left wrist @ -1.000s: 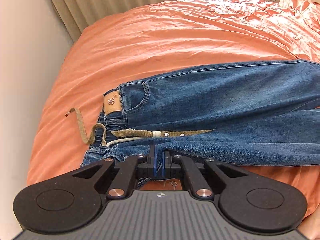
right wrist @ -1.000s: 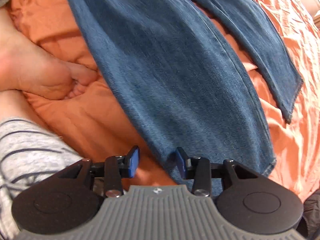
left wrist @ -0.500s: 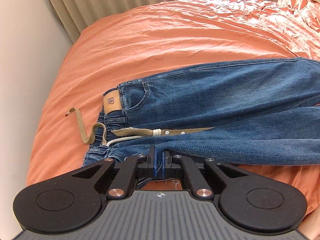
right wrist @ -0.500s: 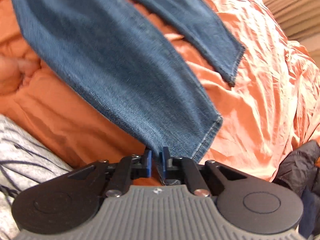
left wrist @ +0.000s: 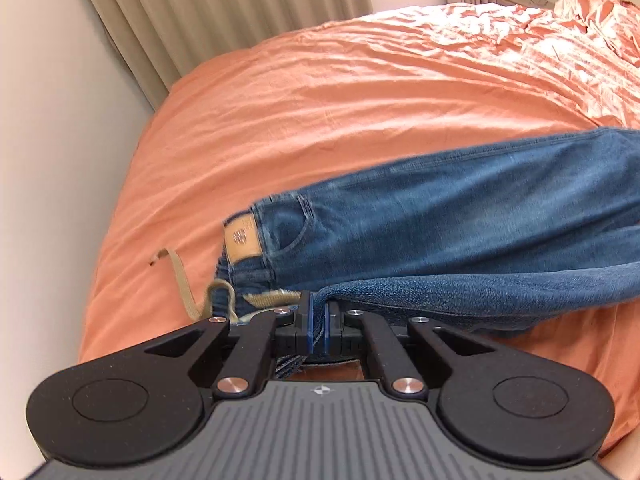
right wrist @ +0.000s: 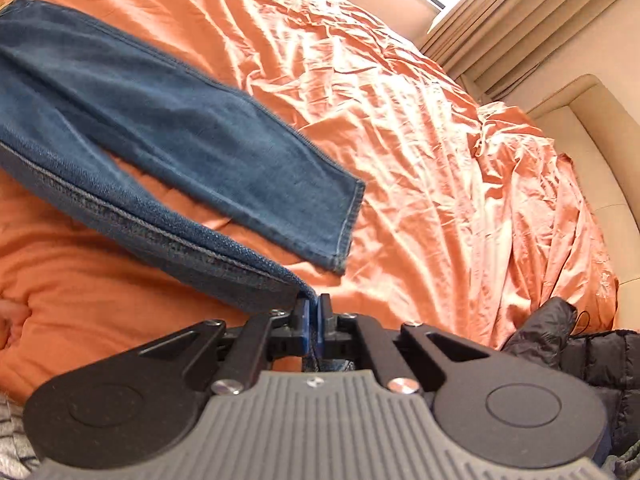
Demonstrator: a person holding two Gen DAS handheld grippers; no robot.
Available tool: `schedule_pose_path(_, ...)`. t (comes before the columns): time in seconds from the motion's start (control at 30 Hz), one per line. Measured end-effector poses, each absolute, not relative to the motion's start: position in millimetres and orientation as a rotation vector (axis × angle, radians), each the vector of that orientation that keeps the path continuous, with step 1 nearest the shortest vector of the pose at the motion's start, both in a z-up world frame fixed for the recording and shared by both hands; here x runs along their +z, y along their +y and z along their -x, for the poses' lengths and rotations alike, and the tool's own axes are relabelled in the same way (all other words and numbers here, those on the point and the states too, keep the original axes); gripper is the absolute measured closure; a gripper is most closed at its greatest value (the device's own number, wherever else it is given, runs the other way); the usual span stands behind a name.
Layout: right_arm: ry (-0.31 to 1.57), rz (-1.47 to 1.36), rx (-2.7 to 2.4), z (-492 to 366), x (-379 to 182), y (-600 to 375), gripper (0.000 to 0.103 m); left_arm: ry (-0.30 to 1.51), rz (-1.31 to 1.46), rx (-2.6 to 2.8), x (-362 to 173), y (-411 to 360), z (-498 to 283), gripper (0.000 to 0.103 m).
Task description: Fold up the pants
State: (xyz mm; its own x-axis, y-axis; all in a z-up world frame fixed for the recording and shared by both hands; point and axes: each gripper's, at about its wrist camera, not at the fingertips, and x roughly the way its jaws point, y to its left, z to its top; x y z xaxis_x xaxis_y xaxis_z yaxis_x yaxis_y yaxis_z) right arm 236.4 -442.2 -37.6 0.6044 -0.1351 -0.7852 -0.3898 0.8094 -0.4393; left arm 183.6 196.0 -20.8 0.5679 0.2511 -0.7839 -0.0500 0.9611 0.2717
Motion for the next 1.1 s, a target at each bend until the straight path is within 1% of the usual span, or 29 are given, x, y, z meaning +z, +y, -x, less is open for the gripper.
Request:
schedule_pose_path(0.17, 0.914, 0.610, 0.109, -297.4, -31.9, -436.4, 0.103, 0.909, -0.221, 0.191, -6.5, 202.8, -219.0, 0.098)
schedule_pose_path(0.3, 0.926, 0.616, 0.090, -357.5, -42.7, -421.8, 0.103, 0.911, -0.234, 0.215, -13.9, 204.1, -266.5, 0.098)
schedule_pose_path(0.47, 0.990, 0.605, 0.095, -434.8, -77.7, -404.7, 0.103, 0.963, -0.238, 0.239, -46.3, 214.2, -332.8, 0.098)
schedule_pose_path(0.63, 1.088, 0.618, 0.100, -499.1, -133.0, -391.4, 0.103, 1.039, -0.253, 0.241, -91.5, 222.0, -387.8, 0.098)
schedule_pose_path(0.8, 1.179, 0.636, 0.113, -529.4, -178.2, -384.1, 0.103, 1.112, -0.277, 0.231, -134.6, 225.0, -421.5, 0.097)
schedule_pose_path(0.93, 1.217, 0.655, 0.119, -540.4, -197.0, -378.9, 0.103, 1.147, -0.291, 0.208, -155.7, 228.6, -431.9, 0.096)
schedule_pose_path(0.97, 1.224, 0.655, 0.118, -542.3, -199.6, -378.1, 0.103, 1.153, -0.287, 0.205, -159.0, 229.6, -433.6, 0.095)
schedule_pose_path(1.07, 1.229, 0.656, 0.101, -543.8, -203.4, -376.2, 0.103, 1.163, -0.292, 0.206, -165.0, 231.4, -435.7, 0.086)
schedule_pose_path(1.1, 1.223, 0.664, 0.087, -542.8, -203.1, -375.6, 0.097, 1.164, -0.295, 0.200, -165.9, 231.9, -435.7, 0.086)
